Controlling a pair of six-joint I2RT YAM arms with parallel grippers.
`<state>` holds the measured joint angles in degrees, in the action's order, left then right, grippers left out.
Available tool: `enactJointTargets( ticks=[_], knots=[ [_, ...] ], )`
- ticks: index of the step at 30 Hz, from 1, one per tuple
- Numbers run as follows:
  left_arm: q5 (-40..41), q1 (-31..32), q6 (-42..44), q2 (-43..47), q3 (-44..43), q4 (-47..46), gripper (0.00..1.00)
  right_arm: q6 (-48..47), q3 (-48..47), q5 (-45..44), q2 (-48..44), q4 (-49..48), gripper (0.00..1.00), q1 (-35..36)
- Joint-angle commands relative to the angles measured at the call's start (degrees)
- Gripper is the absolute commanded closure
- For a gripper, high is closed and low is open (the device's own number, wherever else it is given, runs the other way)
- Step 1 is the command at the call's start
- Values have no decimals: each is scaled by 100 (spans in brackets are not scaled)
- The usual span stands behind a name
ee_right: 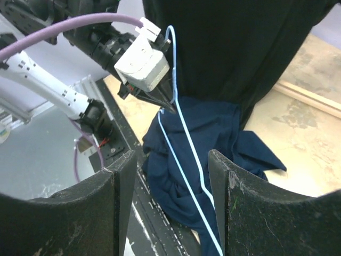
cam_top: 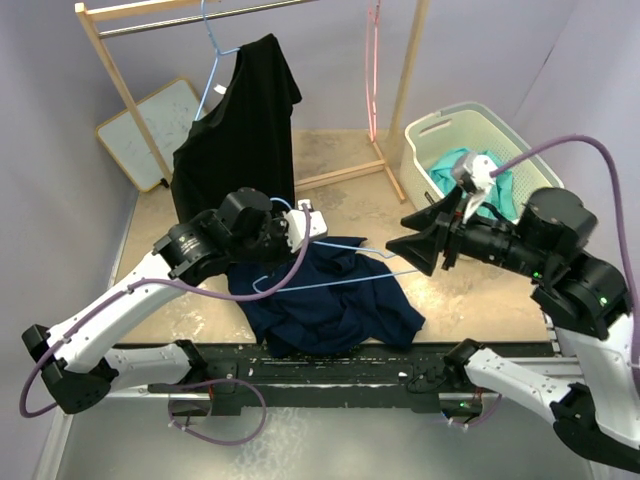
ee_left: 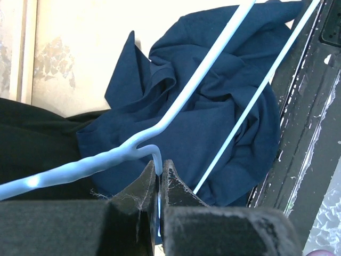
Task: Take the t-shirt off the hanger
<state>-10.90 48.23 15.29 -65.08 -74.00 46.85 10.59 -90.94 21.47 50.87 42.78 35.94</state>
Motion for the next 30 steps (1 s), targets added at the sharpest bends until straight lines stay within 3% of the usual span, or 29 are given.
enactJointTargets(
  ticks=[1, 10, 20, 30],
  knots=[
    [-137, 63, -120, 68, -53, -116, 100, -279, 181, 642, 509, -134, 42, -8],
    [-249, 73, -148, 355, 27, -348, 100, -268, 437, 978, 1034, -104, 46, -8],
    [-171, 68, -80, 322, 4, -495, 100, -266, 789, 1225, 962, 39, 57, -8],
    [-108, 72, -147, 198, -182, -759, 100, -273, 939, 1140, 1020, 72, 62, -3]
  ],
)
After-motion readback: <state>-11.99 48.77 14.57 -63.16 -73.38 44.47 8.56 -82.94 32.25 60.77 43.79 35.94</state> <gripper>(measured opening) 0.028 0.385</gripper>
